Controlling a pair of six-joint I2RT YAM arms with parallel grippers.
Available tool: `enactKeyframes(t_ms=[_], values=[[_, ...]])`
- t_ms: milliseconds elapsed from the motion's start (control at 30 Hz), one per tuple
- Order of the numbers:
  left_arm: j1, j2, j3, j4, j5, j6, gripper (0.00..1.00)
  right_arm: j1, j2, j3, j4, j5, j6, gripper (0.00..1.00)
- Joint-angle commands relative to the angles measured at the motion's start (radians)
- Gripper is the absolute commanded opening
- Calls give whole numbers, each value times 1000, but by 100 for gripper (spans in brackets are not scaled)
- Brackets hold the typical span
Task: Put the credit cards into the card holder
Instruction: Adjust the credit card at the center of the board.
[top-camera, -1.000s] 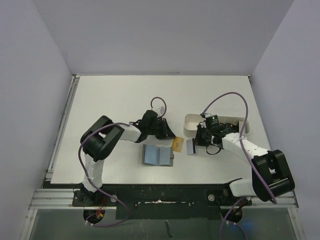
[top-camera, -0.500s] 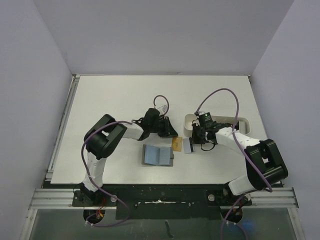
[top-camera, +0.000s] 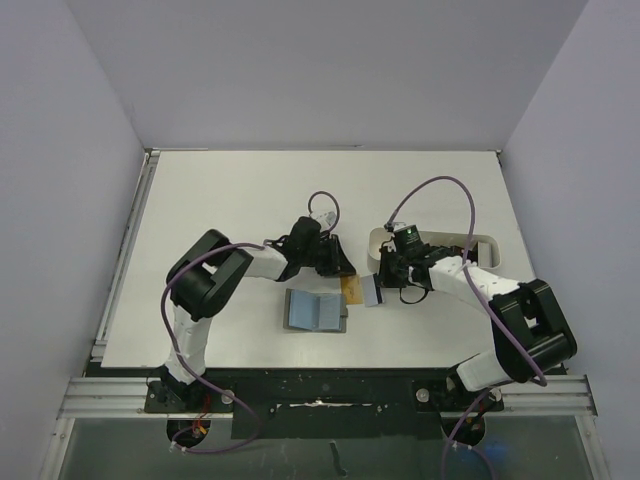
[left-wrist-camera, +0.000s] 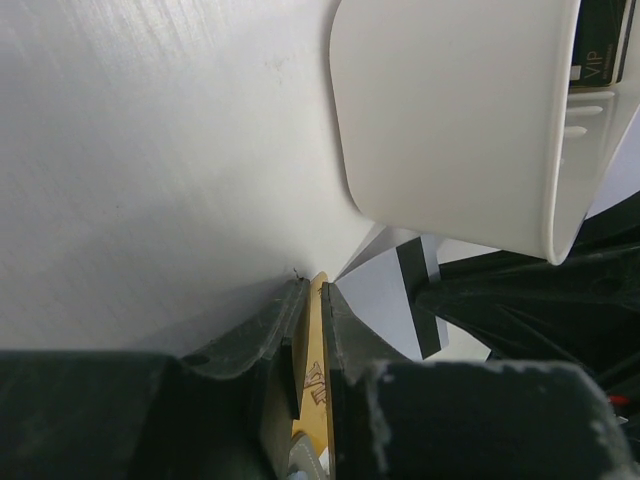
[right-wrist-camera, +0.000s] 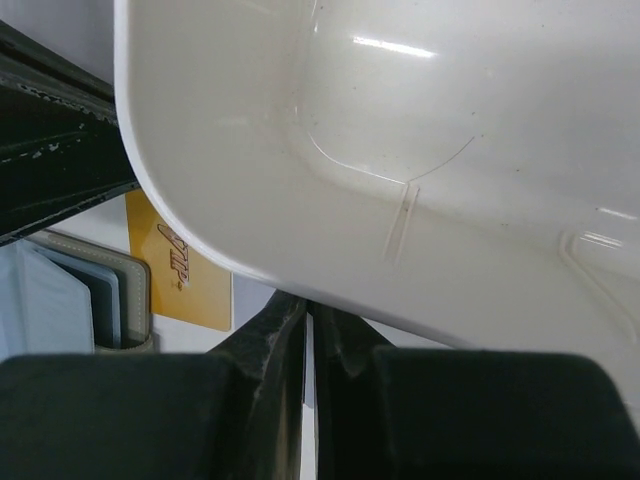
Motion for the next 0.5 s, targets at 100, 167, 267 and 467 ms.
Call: enactKeyframes(t_ms=[100, 167, 267, 467], values=[[34, -82, -56, -230, -125, 82, 13, 19, -68, -50, -94, 101, 113, 0], [43, -93, -79, -235, -137, 86, 13, 33, -104, -84, -91, 124, 176, 0], [36, -96, -115, -207, -131, 78, 13, 72, -146, -123, -102, 166, 253, 0], [4, -98, -186, -121, -112, 19, 13, 157, -179, -144, -130, 242, 339, 0]])
